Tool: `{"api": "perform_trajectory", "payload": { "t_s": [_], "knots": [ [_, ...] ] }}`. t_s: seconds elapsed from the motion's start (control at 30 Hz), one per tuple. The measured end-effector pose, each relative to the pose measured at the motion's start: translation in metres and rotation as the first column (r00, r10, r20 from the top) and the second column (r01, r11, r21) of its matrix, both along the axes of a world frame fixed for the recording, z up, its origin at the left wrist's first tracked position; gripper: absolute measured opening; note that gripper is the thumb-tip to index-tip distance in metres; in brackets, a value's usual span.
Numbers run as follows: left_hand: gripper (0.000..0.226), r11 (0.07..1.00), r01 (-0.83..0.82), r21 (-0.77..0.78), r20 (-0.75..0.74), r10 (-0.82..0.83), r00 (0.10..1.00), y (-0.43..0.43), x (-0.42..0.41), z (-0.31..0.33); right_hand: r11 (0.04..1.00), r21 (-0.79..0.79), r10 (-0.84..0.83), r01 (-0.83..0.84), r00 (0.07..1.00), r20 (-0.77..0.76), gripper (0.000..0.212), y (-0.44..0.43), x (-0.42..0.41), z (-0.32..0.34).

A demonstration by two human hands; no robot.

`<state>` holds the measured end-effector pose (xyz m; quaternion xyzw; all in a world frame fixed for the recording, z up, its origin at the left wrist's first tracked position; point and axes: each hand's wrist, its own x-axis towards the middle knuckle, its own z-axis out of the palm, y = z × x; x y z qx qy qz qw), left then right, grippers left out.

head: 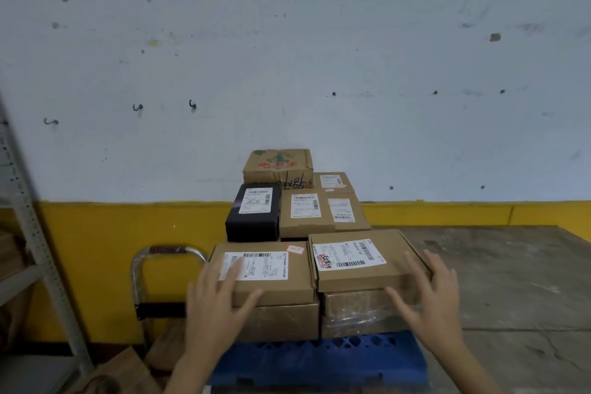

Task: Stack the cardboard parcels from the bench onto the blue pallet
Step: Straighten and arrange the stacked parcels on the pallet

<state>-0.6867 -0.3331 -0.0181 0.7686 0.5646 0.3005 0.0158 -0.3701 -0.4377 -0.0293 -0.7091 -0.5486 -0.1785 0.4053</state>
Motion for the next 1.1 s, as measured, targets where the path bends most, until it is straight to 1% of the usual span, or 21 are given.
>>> {"api": "perform_trajectory", "payload": {
  "t_s": [0.03,0.07,0.1,0.17,0.27,0.37,0.53,0.7,0.8,0.9,1.0,1.07,1.1],
  "knots": [
    [0.088,0.999,0.049,0.008,-0.081,-0.048,0.996,-0.004,0.012,0.002,1.000,-0.017,0.026,-0.024,0.992,0.123,0.066,0.003,-0.010,0.001],
    [0.091,0.996,0.093,-0.011,-0.156,-0.094,0.983,-0.009,0.025,0.003,0.997,-0.042,0.066,-0.059,0.978,0.199,0.066,0.008,-0.022,0.001],
    [0.089,0.992,0.122,-0.037,-0.230,-0.127,0.965,-0.012,0.037,0.005,0.993,-0.068,0.108,-0.094,0.963,0.248,0.066,0.013,-0.035,0.002],
    [0.078,0.986,0.155,-0.058,-0.312,-0.165,0.936,-0.019,0.058,0.008,0.984,-0.114,0.163,-0.134,0.939,0.302,0.065,0.025,-0.056,-0.001],
    [0.065,0.982,0.188,-0.009,-0.372,-0.178,0.911,-0.017,0.070,0.005,0.983,-0.159,0.138,-0.090,0.935,0.326,0.061,0.040,-0.072,-0.003],
    [0.061,0.979,0.202,0.028,-0.397,-0.175,0.901,-0.010,0.069,-0.006,0.991,-0.125,0.091,-0.050,0.933,0.347,0.053,0.049,-0.073,-0.008],
    [0.064,0.981,0.190,-0.024,-0.386,-0.185,0.904,-0.005,0.070,-0.007,0.997,-0.048,0.070,-0.057,0.929,0.363,0.056,0.056,-0.070,-0.017],
    [0.062,0.980,0.195,-0.025,-0.382,-0.190,0.904,-0.006,0.071,-0.007,0.998,-0.031,0.059,-0.051,0.928,0.367,0.055,0.058,-0.071,-0.018],
    [0.061,0.980,0.199,-0.028,-0.381,-0.195,0.904,-0.007,0.070,-0.006,0.997,-0.043,0.072,-0.060,0.931,0.359,0.056,0.055,-0.074,-0.014],
    [0.057,0.973,0.227,0.029,-0.387,-0.198,0.901,-0.009,0.071,-0.003,0.996,-0.075,0.079,-0.056,0.932,0.354,0.053,0.050,-0.077,-0.009],
    [0.064,0.975,0.213,0.068,-0.350,-0.176,0.920,-0.011,0.068,0.002,0.993,-0.112,0.080,-0.046,0.942,0.325,0.059,0.045,-0.080,-0.003],
    [0.069,0.973,0.223,0.056,-0.312,-0.195,0.930,-0.006,0.062,0.003,0.992,-0.120,0.060,-0.024,0.949,0.309,0.065,0.041,-0.080,0.002],
    [0.071,0.971,0.237,0.025,-0.301,-0.219,0.928,0.000,0.061,0.003,0.993,-0.120,0.049,-0.013,0.952,0.302,0.066,0.040,-0.079,0.006]
  ]
}}
